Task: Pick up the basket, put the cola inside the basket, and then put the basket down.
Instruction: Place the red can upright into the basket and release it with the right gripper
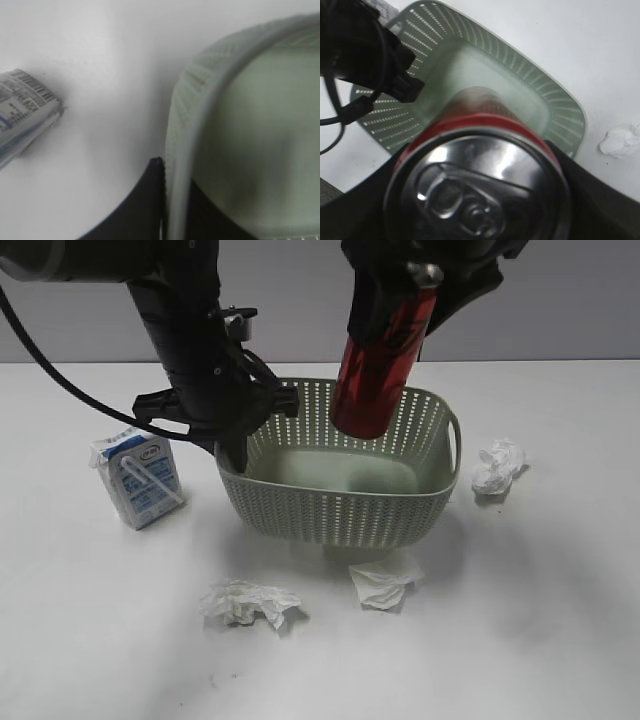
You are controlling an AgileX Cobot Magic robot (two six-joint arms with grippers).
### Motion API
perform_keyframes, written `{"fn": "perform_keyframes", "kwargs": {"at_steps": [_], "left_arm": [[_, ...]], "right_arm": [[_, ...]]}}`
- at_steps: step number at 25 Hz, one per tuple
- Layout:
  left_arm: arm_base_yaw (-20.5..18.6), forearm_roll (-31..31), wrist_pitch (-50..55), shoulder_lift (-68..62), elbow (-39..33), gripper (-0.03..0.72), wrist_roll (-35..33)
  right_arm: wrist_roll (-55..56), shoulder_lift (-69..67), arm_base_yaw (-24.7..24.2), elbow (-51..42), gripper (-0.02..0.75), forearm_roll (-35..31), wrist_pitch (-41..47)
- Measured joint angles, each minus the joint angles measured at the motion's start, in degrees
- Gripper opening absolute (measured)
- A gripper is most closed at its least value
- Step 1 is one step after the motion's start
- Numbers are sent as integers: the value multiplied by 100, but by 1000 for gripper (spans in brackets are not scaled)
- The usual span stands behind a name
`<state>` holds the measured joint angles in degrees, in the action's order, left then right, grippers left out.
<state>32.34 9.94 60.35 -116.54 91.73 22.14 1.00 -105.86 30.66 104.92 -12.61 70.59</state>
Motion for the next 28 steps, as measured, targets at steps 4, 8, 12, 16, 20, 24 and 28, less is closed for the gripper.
{"fn": "perform_keyframes", "kwargs": {"at_steps": [4,8,12,16,20,24,28], "left_arm": [[-24,382,74,0,0,4,-76],[-95,630,107,0,0,4,-116],[-131,665,107,0,0,4,-129],[-131,687,74,0,0,4,-129],[-131,687,71,0,0,4,-135],[-131,601,99,-4,0,5,-152],[-131,518,129,-30,-7,4,-165]], "right_arm": [[51,-450,-87,0,520,-144,-11],[115,-717,-295,0,519,-688,-12],[23,-778,-466,0,519,-1080,-17],[51,-833,-482,0,519,-957,-18],[55,-999,-493,0,519,-1073,-23],[41,-1035,-493,17,605,-1091,-40],[41,-1030,-493,29,655,-833,-46]]}}
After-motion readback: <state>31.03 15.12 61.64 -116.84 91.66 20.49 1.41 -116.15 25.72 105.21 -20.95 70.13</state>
